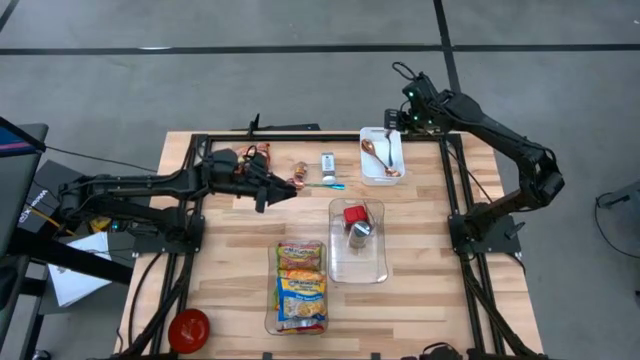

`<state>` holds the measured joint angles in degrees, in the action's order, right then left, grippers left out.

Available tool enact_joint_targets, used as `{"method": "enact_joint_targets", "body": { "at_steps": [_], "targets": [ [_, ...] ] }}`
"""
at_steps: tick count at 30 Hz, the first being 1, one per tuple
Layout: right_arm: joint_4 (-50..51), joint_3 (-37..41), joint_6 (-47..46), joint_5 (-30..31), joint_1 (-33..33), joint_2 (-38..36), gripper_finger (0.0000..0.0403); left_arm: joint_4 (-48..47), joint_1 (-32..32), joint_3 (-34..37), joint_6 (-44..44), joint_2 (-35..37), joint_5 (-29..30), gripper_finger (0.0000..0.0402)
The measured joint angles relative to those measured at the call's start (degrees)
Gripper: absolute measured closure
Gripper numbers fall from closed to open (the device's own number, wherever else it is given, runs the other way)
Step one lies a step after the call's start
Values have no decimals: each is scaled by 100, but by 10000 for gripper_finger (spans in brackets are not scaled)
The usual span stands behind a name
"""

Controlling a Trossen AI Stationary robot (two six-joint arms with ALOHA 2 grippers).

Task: Pick & Place Food Item
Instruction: Put the bottom blue spoon into the white bin

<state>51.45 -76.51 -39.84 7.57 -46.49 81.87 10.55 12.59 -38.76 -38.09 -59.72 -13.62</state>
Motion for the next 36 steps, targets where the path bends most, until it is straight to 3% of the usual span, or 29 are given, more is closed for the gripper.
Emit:
{"method": "enact_joint_targets", "body": {
  "at_steps": [22, 29, 36],
  "targets": [
    [-386, 2, 415, -170, 114, 127, 281, 107, -355, 0, -186, 2, 542, 257],
    [-457, 2, 810, -564, 239, -168, 281, 418, -353, -7, -295, -95, 1569, 257],
    [-297, 2, 1185, -470, 196, -889, 281, 846, -256, -246, -296, -813, 1955, 255]
  ]
}}
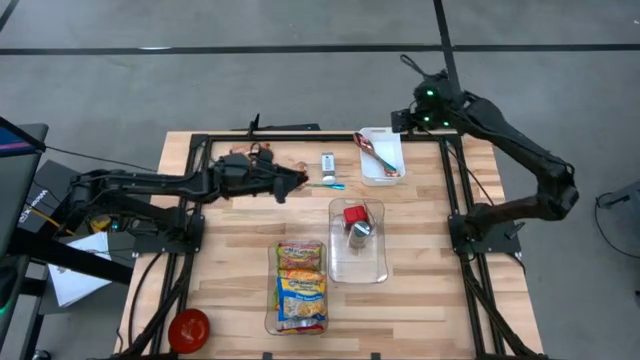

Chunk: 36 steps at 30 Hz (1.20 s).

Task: Pick & Place Food Item
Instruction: Put the bottom blue spoon into the white bin

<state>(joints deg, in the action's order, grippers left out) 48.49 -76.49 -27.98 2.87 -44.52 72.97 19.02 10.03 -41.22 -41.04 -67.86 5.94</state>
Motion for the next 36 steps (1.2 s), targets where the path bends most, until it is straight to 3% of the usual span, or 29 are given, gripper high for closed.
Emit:
{"method": "enact_joint_targets", "body": {
  "at_steps": [8, 12, 21, 28, 31, 36],
  "targets": [
    [139, 0, 163, 11, -64, -663, 281, 170, 407, -1137, 305, -1450, 5, 240],
    [313, 0, 161, 11, -59, -874, 281, 137, 733, -1683, -101, -2232, -44, 241],
    [614, 0, 143, 10, -49, -1159, 281, 118, 1228, -3058, -1135, -3803, -430, 306],
    [727, 0, 100, 16, -49, -1271, 281, -103, 1212, -3687, -1455, -4606, 205, 365],
    [731, 0, 101, 15, -49, -1308, 281, -99, 1219, -3721, -1868, -4831, 744, 395],
    [746, 0, 112, 15, -49, -1313, 281, -124, 1265, -3732, -2617, -5201, 1279, 401]
  ]
}}
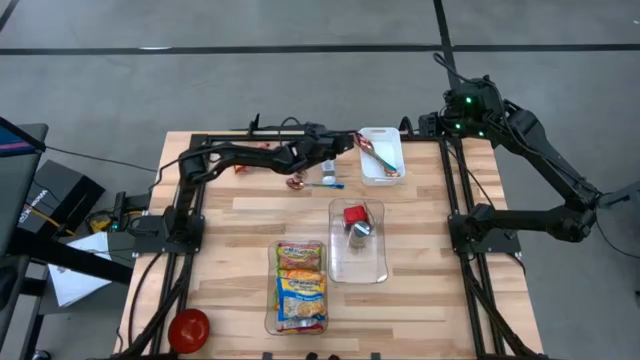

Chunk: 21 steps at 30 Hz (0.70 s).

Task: Pick & Place Food Item
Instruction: Put the bottom blue spoon into the white bin

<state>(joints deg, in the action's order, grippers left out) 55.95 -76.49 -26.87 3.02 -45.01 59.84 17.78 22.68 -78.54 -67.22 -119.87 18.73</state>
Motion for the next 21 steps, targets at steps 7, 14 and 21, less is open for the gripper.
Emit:
{"method": "enact_joint_targets", "body": {
  "at_steps": [7, 14, 21],
  "targets": [
    [21, 0, 124, -7, 0, 2, 281, -783, 55, -705, -225, -201, 339, 401],
    [25, 0, 347, -44, 0, 2, 280, -1424, 61, -1638, 15, -679, 295, 401],
    [23, 0, 388, -174, 0, -86, 280, -1841, 83, -2182, 98, -1024, 515, 401]
  ]
}}
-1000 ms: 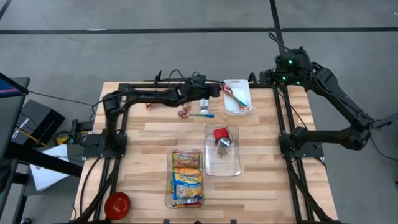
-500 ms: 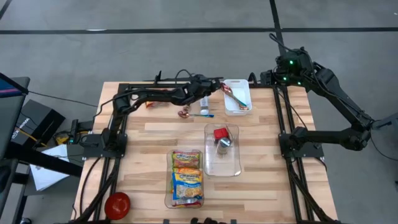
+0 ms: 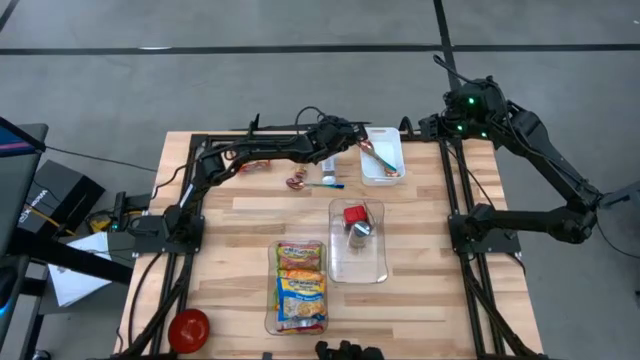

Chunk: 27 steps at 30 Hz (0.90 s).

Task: Pick & Place Food Item
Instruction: Put the bottom blue spoon into the white bin

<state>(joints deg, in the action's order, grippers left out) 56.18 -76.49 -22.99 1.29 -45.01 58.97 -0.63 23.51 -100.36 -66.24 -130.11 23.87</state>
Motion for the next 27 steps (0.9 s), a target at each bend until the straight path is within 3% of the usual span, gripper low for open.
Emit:
{"method": "enact_joint_targets", "body": {
  "at_steps": [8, 17, 27],
  "targets": [
    [-4, 0, 154, -3, -10, -111, 280, -357, 73, -31, -2, -24, 264, 401],
    [-15, 0, 265, -3, -11, -119, 280, -417, 125, -147, 84, -244, -40, 401],
    [-9, 0, 385, -5, -15, -135, 281, -425, 79, -1032, 180, -910, -773, 401]
  ]
}}
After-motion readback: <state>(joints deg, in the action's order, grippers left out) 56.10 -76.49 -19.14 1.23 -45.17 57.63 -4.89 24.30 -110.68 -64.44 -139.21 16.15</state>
